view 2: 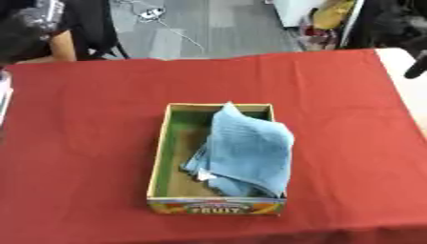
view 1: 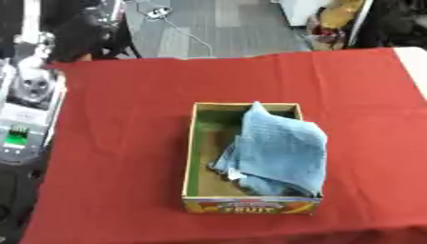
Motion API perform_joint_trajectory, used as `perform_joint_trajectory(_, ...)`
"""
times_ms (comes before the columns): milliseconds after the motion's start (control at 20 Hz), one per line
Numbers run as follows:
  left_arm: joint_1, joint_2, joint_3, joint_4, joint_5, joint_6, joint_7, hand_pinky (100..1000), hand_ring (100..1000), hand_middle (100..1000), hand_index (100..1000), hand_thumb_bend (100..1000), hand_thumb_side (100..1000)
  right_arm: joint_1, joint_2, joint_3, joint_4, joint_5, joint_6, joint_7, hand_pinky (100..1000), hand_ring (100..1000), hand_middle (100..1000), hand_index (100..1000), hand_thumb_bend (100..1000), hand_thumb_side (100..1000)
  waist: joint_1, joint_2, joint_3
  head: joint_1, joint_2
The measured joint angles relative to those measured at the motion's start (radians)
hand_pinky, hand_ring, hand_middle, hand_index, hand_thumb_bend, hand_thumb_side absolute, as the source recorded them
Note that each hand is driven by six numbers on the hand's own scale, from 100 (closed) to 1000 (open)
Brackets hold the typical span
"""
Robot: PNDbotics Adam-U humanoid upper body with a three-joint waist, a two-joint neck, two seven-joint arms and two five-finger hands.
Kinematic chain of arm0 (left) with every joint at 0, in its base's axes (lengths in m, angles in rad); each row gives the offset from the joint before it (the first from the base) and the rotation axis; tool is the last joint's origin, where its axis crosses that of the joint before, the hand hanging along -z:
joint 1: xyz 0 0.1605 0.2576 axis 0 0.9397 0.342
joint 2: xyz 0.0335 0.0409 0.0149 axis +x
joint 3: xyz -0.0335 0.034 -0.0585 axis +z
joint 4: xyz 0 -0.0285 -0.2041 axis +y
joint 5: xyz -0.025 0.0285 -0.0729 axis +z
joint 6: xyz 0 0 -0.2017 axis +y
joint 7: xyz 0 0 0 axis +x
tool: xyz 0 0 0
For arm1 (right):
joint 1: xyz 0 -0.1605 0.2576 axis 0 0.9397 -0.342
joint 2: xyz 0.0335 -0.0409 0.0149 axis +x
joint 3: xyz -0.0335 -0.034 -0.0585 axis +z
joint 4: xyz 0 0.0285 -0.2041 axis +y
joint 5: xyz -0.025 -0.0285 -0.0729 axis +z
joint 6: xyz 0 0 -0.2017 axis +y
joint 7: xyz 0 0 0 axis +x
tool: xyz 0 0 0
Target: Pick up objects on the table and place them in the box.
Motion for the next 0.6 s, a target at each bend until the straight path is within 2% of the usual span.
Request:
perform_joint_trajectory(150,0.06,-0.032,0.04,0.0,-0.007,0.002,0.084,499,651,774,830,319,695,0.003,0.0,-0.004,0.0,0.006,-0.002,-0.002,533,756,823,962,224,618,-0.002,0.0,0.01,-0.001,0.0)
perform_joint_trajectory(300,0.086,-0.057,0.067,0.002,0.017,0.062,0.145,452,628,767,823,214,797,0.008,0.0,-0.004,0.0,0.007,-0.002,-0.002,533,755,822,962,222,619,-0.002,0.0,0.016,-0.001,0.0)
perform_joint_trajectory(450,0.104,-0.066,0.09,0.056,0.108,0.114,0.24,429,618,761,815,164,849,0.008,0.0,-0.004,0.0,0.007,-0.001,-0.002,532,754,820,961,215,625,0.0,0.0,0.025,-0.001,0.0)
perform_joint_trajectory(600,0.105,-0.066,0.107,0.129,0.194,0.116,0.33,408,607,754,808,109,882,0.008,0.0,-0.004,0.0,0.007,-0.001,-0.001,532,753,819,960,200,632,0.0,0.001,0.028,-0.001,0.0)
